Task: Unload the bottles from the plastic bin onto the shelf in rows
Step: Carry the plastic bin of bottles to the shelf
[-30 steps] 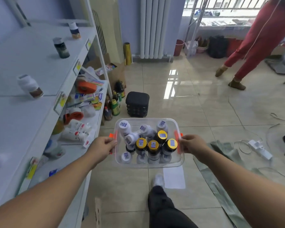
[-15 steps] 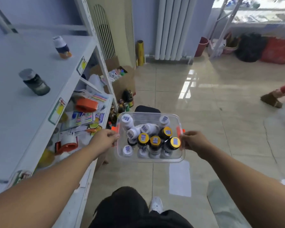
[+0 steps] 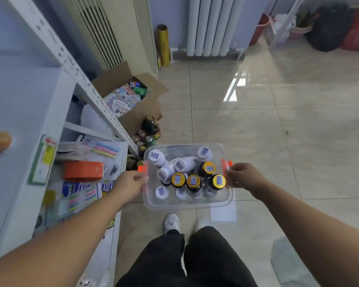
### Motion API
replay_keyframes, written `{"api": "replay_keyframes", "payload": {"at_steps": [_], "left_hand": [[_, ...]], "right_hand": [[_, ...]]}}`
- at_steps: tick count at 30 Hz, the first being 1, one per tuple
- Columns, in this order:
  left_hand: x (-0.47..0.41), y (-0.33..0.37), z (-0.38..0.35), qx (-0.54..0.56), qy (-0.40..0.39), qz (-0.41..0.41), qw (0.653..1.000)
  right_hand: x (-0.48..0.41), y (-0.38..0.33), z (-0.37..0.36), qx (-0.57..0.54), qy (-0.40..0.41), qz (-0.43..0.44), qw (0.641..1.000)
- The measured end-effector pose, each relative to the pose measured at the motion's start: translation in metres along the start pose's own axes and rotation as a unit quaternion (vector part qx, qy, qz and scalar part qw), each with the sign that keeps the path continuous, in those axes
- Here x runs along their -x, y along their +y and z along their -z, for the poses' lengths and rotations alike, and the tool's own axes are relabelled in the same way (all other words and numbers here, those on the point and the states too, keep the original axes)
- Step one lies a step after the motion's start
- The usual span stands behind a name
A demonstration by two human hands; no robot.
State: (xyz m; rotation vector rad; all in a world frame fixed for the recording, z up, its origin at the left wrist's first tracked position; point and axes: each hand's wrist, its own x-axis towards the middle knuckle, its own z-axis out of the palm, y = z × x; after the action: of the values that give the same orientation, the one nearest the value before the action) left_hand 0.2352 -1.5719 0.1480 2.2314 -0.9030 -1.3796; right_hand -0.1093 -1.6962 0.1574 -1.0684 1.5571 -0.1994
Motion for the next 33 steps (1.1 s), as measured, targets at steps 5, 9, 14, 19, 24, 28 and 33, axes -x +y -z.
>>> {"api": "replay_keyframes", "payload": {"at_steps": [5, 9, 14, 19, 24, 28, 33], "left_hand": [[-0.068, 0.026, 0.003, -0.033, -0.008, 0.017, 0.999], [-0.12, 0.037, -0.005, -0.047, -0.001, 0.035, 0.998], [-0.184, 0.028, -0.026, -0.068, 0.015, 0.051, 0.996], [-0.244, 0.009, -0.047, -0.075, 0.01, 0.06, 0.995], [-0.296, -0.019, -0.067, -0.083, 0.011, 0.055, 0.995], [-0.326, -0.034, -0.081, -0.087, 0.006, 0.057, 0.995], [-0.35, -0.05, -0.095, -0.124, 0.0, 0.039, 0.992]], "right_hand": [[-0.074, -0.012, -0.006, 0.016, -0.002, -0.043, 0.999], [-0.131, -0.007, -0.014, 0.011, -0.009, -0.073, 0.997], [-0.194, 0.006, -0.027, 0.022, 0.001, -0.095, 0.995], [-0.254, 0.02, -0.044, 0.03, 0.02, -0.102, 0.994], [-0.306, 0.043, -0.061, 0.044, 0.03, -0.103, 0.993], [-0.334, 0.066, -0.069, 0.058, 0.031, -0.103, 0.993], [-0.353, 0.09, -0.075, 0.074, 0.029, -0.089, 0.993]]}}
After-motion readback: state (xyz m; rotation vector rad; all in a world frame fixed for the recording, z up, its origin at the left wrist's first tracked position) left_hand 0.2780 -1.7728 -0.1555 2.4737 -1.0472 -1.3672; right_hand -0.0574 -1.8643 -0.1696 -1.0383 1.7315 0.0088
